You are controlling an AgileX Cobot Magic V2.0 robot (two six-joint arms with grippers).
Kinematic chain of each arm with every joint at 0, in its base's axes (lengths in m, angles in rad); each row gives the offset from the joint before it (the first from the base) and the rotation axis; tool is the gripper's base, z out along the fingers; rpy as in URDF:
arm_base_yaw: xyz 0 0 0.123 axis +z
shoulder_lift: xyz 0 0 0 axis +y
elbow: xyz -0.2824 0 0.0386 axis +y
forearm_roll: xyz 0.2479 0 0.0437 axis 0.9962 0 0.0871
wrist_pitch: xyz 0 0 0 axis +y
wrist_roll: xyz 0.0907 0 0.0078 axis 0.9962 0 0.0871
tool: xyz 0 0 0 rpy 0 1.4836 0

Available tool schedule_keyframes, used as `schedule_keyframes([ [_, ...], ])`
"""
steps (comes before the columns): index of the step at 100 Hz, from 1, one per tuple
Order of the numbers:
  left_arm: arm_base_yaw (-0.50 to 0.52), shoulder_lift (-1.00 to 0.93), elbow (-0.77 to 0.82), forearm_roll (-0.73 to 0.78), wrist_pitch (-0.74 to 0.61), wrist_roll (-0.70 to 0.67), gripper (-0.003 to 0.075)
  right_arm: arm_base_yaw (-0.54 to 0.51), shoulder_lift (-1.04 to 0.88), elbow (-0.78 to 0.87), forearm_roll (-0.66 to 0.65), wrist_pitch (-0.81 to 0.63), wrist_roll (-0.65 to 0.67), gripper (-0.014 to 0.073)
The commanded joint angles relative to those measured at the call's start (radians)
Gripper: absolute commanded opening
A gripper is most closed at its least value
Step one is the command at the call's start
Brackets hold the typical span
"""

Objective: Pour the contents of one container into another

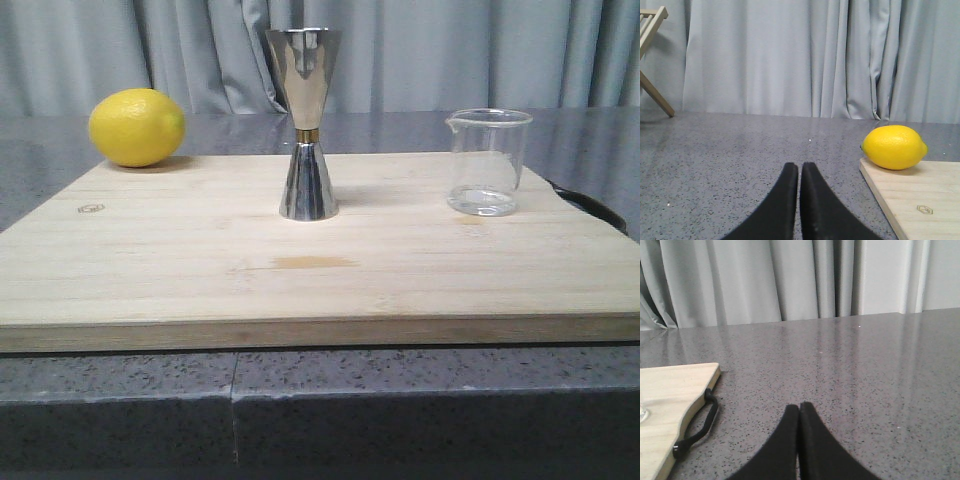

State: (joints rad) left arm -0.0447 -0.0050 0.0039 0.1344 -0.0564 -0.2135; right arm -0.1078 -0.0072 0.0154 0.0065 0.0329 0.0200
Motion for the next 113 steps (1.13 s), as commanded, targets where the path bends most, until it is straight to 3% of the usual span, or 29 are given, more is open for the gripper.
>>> schedule_keyframes([
  [1, -0.009, -0.026, 0.038, 0.0, -0.081, -0.008, -0.0019, -0.004, -0.021, 0.029, -0.024, -0.076, 0.007, -0.0073],
  [113, -0.009, -0.026, 0.038, 0.0, -0.081, -0.008, -0.0019, -0.004, -0.021, 0.029, -0.048, -0.069, 0.029, -0.0073],
])
